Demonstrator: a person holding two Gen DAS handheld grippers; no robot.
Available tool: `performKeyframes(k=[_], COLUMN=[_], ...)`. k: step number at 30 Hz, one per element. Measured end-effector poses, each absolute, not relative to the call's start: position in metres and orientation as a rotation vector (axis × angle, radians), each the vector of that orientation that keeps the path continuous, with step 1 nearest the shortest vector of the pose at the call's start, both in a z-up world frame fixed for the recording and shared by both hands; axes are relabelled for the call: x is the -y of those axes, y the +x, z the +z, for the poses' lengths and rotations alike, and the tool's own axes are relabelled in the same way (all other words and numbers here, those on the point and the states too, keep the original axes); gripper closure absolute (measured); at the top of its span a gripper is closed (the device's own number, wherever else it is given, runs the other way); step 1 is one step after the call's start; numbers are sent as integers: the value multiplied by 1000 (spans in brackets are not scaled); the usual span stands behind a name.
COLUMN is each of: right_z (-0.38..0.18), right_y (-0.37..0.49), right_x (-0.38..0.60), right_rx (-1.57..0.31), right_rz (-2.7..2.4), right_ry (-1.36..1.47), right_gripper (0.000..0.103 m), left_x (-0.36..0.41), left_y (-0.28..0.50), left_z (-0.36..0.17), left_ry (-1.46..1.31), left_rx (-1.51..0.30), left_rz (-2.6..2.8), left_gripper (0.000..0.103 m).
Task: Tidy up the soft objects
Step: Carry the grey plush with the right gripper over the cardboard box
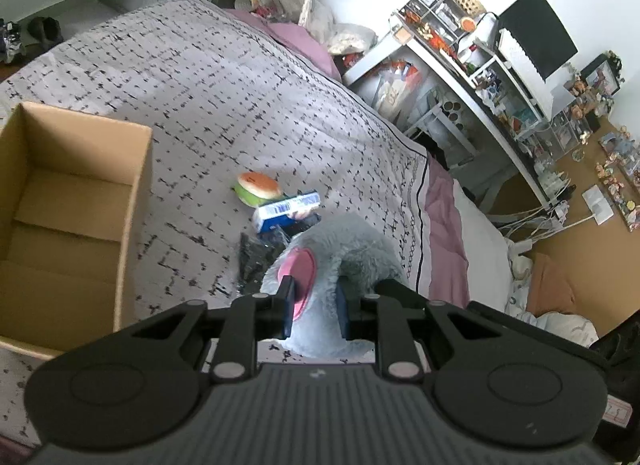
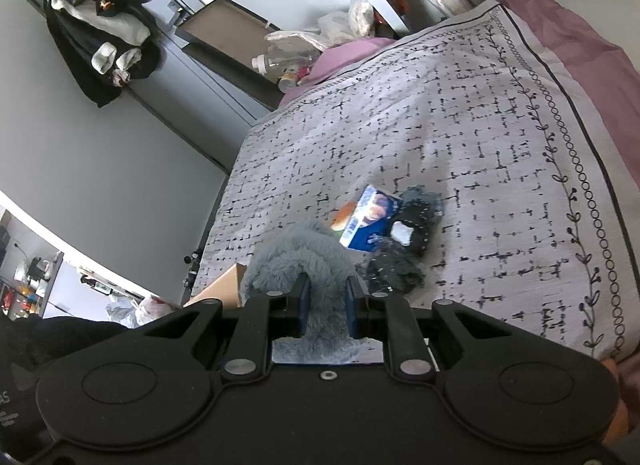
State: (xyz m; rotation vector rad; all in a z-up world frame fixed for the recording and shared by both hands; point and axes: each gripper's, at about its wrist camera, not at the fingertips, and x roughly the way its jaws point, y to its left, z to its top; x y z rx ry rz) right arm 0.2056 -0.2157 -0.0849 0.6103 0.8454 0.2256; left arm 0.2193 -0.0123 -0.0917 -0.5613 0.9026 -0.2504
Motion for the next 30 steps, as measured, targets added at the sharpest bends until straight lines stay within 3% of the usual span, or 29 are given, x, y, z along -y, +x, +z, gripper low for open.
performKeyframes(k=[30], right_z=[-84], right_y=[201], right_x=[63], right_rx=[-873], right_rz=[337], right_ry=[439], right_gripper=[85], left_x=[-123], left_y=[188], left_z=[-94], left_ry=[-646], left_rx=[-850], left_rz=[-94], left_gripper=[83])
